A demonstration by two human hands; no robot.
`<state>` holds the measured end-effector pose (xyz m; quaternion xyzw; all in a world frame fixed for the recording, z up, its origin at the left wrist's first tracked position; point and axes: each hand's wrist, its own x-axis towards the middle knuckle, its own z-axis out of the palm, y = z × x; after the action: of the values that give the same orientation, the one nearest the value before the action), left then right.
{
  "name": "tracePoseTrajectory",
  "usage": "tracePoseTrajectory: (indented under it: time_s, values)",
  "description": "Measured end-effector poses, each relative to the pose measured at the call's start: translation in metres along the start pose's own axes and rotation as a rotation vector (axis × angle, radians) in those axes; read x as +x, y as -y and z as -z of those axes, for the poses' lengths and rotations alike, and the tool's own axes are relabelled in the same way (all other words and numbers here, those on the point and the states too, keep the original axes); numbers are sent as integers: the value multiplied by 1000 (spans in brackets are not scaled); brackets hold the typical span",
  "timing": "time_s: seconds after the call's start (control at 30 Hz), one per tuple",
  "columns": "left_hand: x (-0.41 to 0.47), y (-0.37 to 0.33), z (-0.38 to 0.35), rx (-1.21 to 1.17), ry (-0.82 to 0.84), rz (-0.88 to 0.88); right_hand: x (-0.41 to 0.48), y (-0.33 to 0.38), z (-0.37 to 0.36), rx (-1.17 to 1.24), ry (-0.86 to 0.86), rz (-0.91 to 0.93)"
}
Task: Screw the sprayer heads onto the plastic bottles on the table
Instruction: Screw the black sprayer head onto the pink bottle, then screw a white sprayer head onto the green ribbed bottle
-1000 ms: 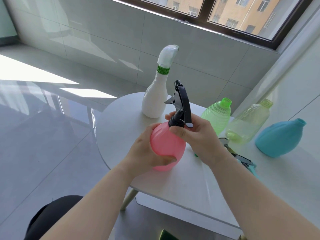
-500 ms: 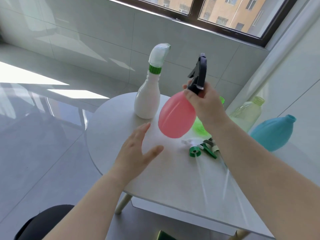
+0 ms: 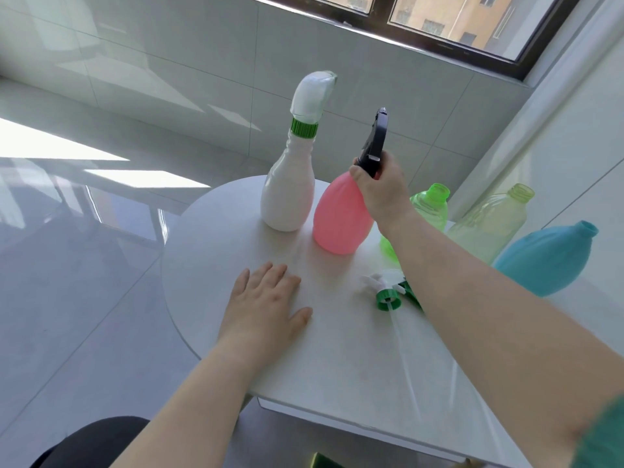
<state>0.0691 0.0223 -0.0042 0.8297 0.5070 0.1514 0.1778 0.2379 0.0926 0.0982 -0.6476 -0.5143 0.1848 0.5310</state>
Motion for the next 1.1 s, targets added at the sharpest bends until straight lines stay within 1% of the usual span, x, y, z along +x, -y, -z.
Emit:
tracePoseTrajectory:
  time_s: [0.13,0.23,0.27,0.37,0.43,0.47,0.53,0.63,0.67,0.8,0.9,1.03,1.1]
  values:
    - [0,1,-1,-4,-15,-9,0,-2,2,-48,33,-14]
    - [1,2,-2,-6,-21,-10,-5,-2,10,-19,125,-94]
    - [1,2,-2,-6,-21,-10,-7,-2,16,-6,130,-126]
    - [1,1,-2,4,-18,-12,-17,4,34,-25,33,-172]
    - [0,0,-1,14,-11,-12,-34,4,47,-127,1,-183]
    - [0,0,-1,13,-10,-9,-44,0,52,-197,21,-182]
    - [-1,-1,-1,9,-19,-9,-66,-9,61,-390,127,-195]
    - [-1,-3,-1,9,-31,-6,-92,-18,66,-709,350,-286]
    - [-1,-3,-1,8,-32,-2,-98,-20,66,-787,385,-304]
    - [-3,-4,-1,12,-44,-5,-105,-29,60,-1028,373,-294]
    - [-4,-3,0,8,-55,-14,-107,-33,54,-1049,391,-343]
    - [-4,-2,-1,3,-74,-22,-109,-33,55,-933,422,-306]
    - [-4,-1,-1,4,-90,-25,-107,-34,57,-872,420,-324]
